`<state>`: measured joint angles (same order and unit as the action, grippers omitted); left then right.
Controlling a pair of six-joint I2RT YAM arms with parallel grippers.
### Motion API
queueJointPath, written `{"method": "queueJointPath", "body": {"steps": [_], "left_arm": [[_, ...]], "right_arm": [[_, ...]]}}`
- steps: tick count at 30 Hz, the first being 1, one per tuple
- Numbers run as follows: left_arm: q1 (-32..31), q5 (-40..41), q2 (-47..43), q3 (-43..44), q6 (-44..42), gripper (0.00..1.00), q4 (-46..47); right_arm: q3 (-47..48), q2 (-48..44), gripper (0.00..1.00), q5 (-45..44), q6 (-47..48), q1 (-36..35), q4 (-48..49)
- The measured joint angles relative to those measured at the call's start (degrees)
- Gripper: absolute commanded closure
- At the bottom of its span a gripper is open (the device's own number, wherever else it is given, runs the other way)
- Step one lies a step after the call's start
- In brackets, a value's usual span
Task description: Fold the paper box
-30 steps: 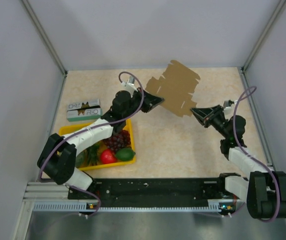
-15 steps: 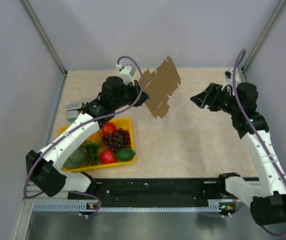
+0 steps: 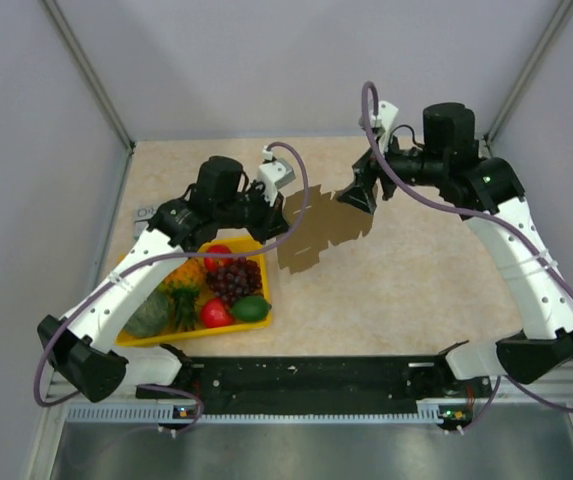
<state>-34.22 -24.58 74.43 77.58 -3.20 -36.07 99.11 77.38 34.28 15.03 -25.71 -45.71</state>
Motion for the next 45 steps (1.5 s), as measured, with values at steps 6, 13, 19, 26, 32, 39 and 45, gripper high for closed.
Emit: {"method": "queueJointPath", "body": {"steps": [6,13,19,26,32,39,45], "left_arm": [[-0.7,-7.6,-1.8,0.4,-3.1,1.0,-1.8],[-1.8,-11.7,-1.3,1.2,-4.9,1.0,-3.7],[-2.0,-13.7,-1.2,1.6,-6.1,1.0,-4.6],[-1.6,-10.4,-1.2,1.6,-4.7,0.22,-3.6],[4.0,-6.5,-13.3,-7.8,6.4,0.01,7.1],[17.9,-9.5,-26.5,-22.5,29.3,0.17,27.8],[18.0,-16.7,-19.6,-31.6,46.4,0.08,49.1]], "right_arm": [[-0.1,3.0,0.19,4.1,3.2,-1.8,-5.3],[-0.1,5.0,0.35,2.4,5.6,-8.3,-6.3],[-3.0,5.6,0.79,4.4,6.9,-8.7,-6.5],[-5.6,4.7,1.0,9.6,5.3,-8.7,-6.1],[-18.9,-4.3,1.0,9.3,-6.7,-3.3,7.8],[-38.3,-21.1,1.0,6.4,-33.2,8.0,30.4],[-54.9,-32.3,1.0,5.0,-58.1,15.0,54.8]]}}
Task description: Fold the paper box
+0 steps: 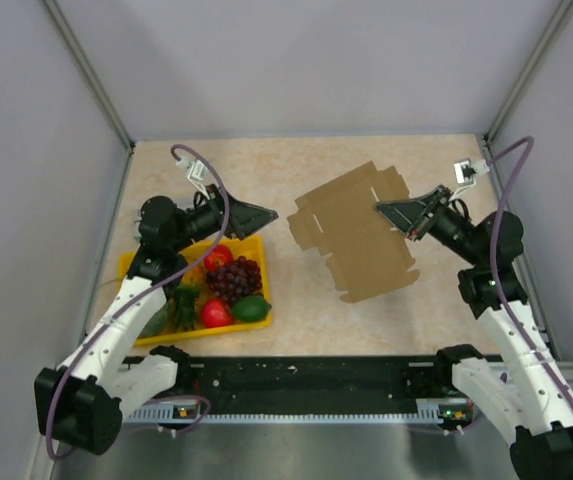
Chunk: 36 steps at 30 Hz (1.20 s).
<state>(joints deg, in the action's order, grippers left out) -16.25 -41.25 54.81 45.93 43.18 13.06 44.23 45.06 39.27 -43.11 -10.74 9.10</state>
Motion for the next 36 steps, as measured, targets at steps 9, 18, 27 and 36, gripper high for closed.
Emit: {"method": "queueJointPath", "body": {"steps": [9,18,27,36], "left_arm": [[-7.5,-3.9,6.4,-1.1,9.9,0.19,13.9],[-11.7,-2.4,9.4,1.3,9.5,0.34,15.5],[-13.4,-1.0,13.6,6.4,8.6,0.78,14.3],[-13.6,3.0,13.9,13.1,-7.8,1.0,-2.4]], "right_arm": [[-8.9,-2.8,1.0,-3.5,-17.1,0.7,20.0],[-12.6,-5.1,1.0,-6.8,-22.7,0.7,30.1],[-15.4,-4.0,0.94,-6.9,-25.1,0.7,34.4],[0.6,0.6,0.25,-4.6,-0.4,0.7,-2.7]]}}
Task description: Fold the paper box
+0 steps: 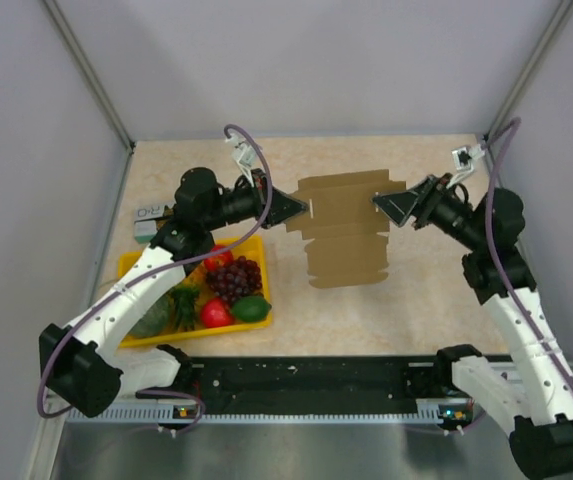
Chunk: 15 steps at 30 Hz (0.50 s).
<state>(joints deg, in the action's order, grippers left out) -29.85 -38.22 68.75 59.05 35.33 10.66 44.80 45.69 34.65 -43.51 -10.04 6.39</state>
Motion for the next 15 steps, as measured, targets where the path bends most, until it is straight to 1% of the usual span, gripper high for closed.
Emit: {"method": "queueJointPath", "body": {"steps": [3,6,8,11,13,15], "left_arm": [[0.1,-0.2,0.0,2.6,-8.1,1.0,-7.4],[0.1,-2.0,0.0,5.0,-16.1,1.0,-14.8],[0.1,-3.5,0.1,6.2,-20.0,1.0,-18.5],[0.1,-6.3,0.4,7.8,-24.2,1.0,-22.5],[0.1,-8.2,0.9,8.6,-25.7,1.0,-24.1],[0.1,-10.7,1.7,9.4,-26.9,1.0,-25.6]], "right_arm": [[12.9,5.8,0.23,-0.6,13.9,0.0,-16.0],[21.9,9.8,0.21,0.5,24.2,0.0,-26.6],[26.3,11.5,0.22,2.9,29.9,-0.1,-31.6],[32.3,14.7,0.25,9.4,35.5,-1.1,-37.7],[36.1,17.7,0.25,13.2,39.0,-3.1,-40.8],[38.0,20.5,0.27,15.2,42.2,-6.0,-43.7]]}}
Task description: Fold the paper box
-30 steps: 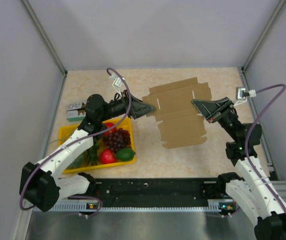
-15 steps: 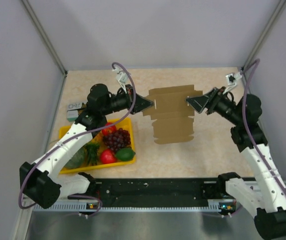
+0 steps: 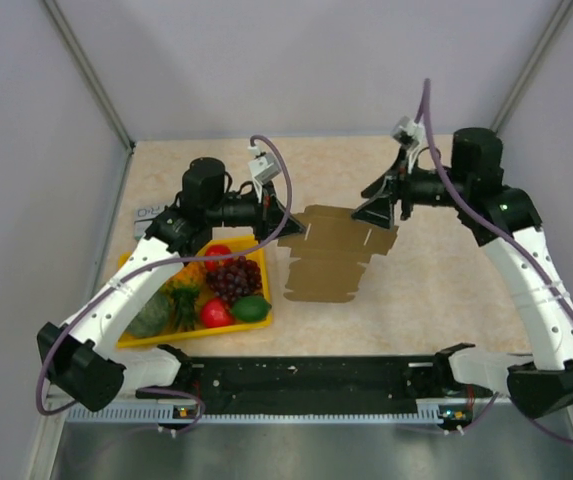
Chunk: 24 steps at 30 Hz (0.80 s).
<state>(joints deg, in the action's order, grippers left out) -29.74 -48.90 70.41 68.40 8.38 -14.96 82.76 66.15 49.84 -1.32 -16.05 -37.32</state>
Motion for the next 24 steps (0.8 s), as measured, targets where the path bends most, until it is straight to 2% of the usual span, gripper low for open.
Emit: {"method": "queueJointPath", "body": {"steps": [7,8,10,13,14,15,16,17,19,22,24], "left_arm": [[0.0,-4.4,1.1,1.1,-2.7,1.0,-3.5],[0.0,-4.5,1.2,1.4,-2.9,1.0,-3.7],[0.0,-5.3,1.5,2.2,-3.5,1.0,-4.2],[0.0,-6.2,1.5,3.0,-3.7,1.0,-4.3],[0.0,-6.5,1.6,3.2,-3.6,0.94,-4.5],[0.0,-6.6,1.6,3.3,-3.6,0.83,-4.6],[0.0,-6.3,1.8,3.6,-3.3,0.64,-4.8],[0.2,-5.6,2.0,3.8,-2.3,0.55,-4.7],[1.3,-5.5,2.1,4.0,0.8,0.44,-3.4],[7.2,-7.0,0.0,0.5,11.1,0.42,5.2],[12.2,-9.0,-2.2,-3.6,19.5,0.47,12.9]], "right_arm": [[0.4,7.4,0.39,4.6,6.9,-6.1,-8.3],[0.4,7.7,0.46,4.8,7.4,-6.5,-9.0],[0.4,7.8,0.51,5.4,8.4,-7.6,-9.8],[0.1,7.8,0.7,6.4,9.2,-8.4,-9.7],[0.1,7.8,0.84,6.5,9.2,-8.5,-9.9],[0.0,7.8,0.89,6.6,9.3,-8.5,-9.6],[-0.3,7.7,0.97,6.5,9.2,-8.5,-8.8],[-0.9,7.6,1.0,6.3,8.6,-8.5,-8.0],[-3.0,6.9,1.0,5.9,7.4,-8.6,-5.5],[-5.7,5.8,1.0,6.7,5.7,-8.6,-3.3],[-6.7,5.5,1.0,8.5,5.2,-8.6,-2.3]]}}
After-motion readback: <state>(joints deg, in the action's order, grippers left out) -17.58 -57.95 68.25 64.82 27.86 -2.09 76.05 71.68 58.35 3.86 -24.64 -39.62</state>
